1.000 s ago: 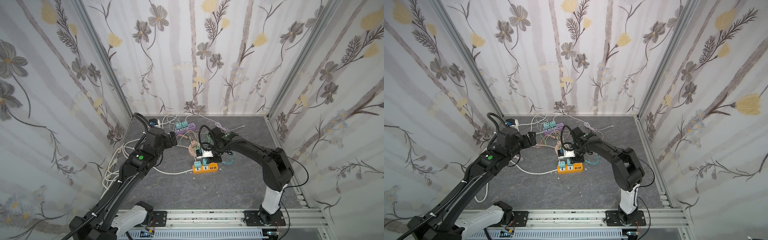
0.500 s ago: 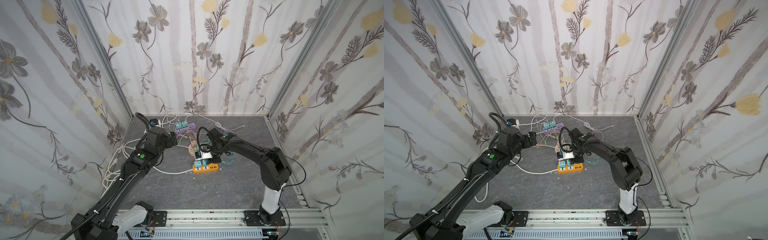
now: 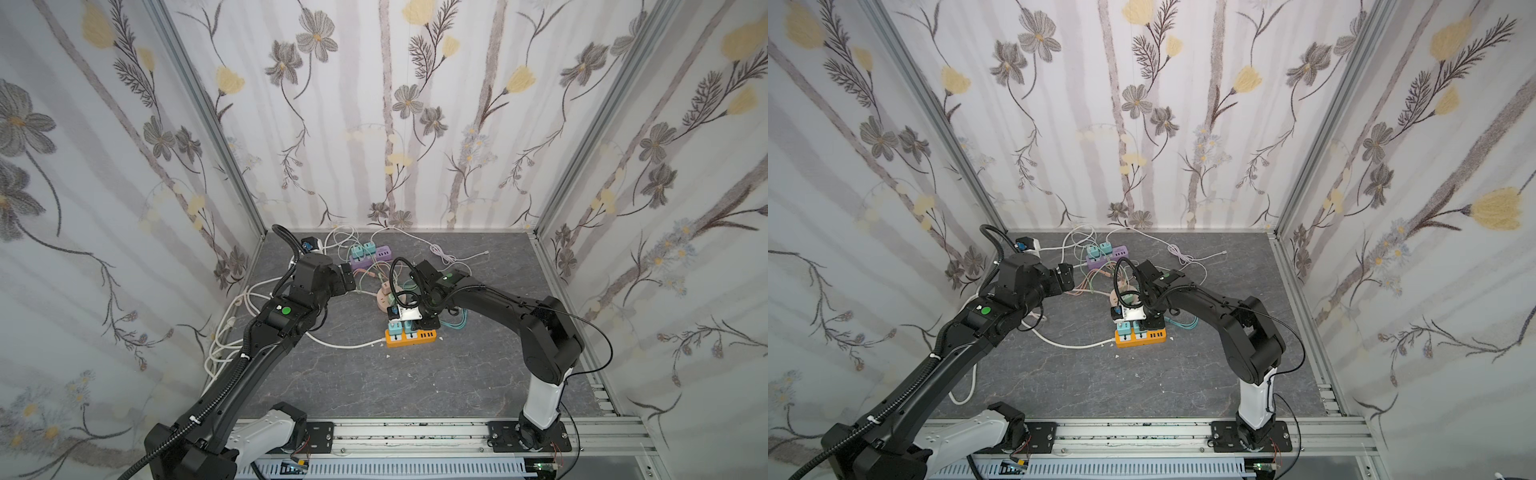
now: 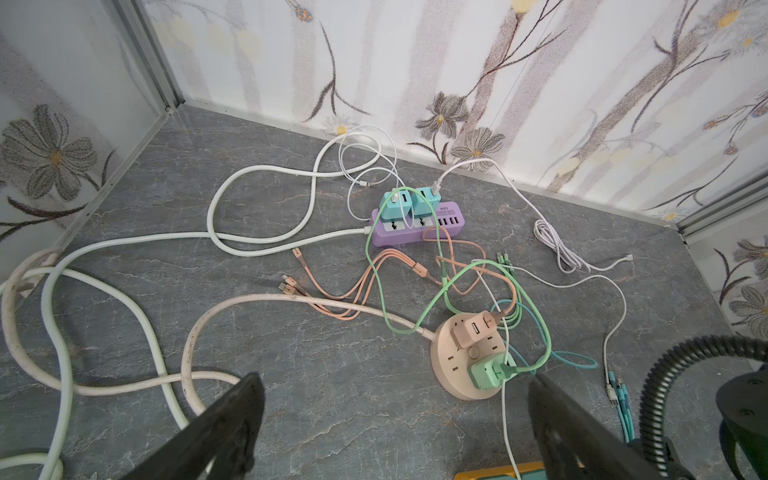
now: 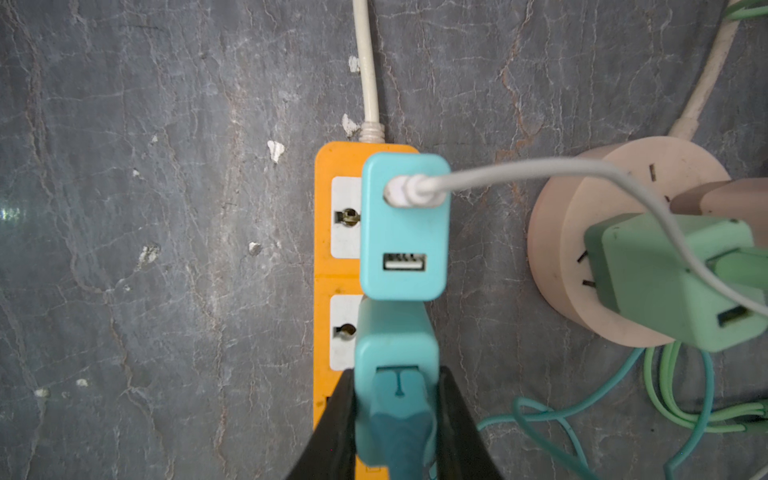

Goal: Insert the plug
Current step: 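Lower the teal charger into the orange strip socket with the right gripper, then open the right gripper and lift it off the plugged charger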

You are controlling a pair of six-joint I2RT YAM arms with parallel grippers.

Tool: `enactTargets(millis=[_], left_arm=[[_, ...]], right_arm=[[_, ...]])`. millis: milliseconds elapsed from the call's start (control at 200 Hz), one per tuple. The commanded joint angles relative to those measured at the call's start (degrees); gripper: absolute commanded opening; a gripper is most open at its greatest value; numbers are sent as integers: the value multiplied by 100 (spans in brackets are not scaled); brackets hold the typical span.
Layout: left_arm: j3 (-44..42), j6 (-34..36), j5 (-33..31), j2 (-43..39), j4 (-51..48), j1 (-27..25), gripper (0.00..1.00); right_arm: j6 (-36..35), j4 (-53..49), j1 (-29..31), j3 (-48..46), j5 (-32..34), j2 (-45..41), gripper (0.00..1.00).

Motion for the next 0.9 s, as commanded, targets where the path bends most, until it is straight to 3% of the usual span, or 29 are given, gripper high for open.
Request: enactTargets(millis=[0,200,245,405,600,685,780,854,894], left_arm=[[84,24,19,59,-10,14,100],[155,22,103,144,-5,14,100],[157,29,105,136,-4,14,100],[128,20,79,101,-15,12,100],[44,50,-134,-43,-13,23,100],[3,120,-331,-90,13,31,100],[-55,212,-676,-119,63,46,100],[-169,306,-1060,-136,162,58,100],[-256,340,-1313,-137,250,70,100]], right_arm=[[669,-639,142,-141,58,-12,0],[1140,-807,300,-45,-158,-123,2],[1214,-866,300,-3,-181,-129,9],[1299,-803,291,0,-268,-267,49],[1260,-768,221,-362,-397,-849,71],[1280,-763,171,-604,-474,-1176,75],[1339,-765,70,-868,-577,-1570,83],[1447,-611,-97,-1065,-690,-1936,98],[1586,-340,-228,-1225,-727,-2188,99]])
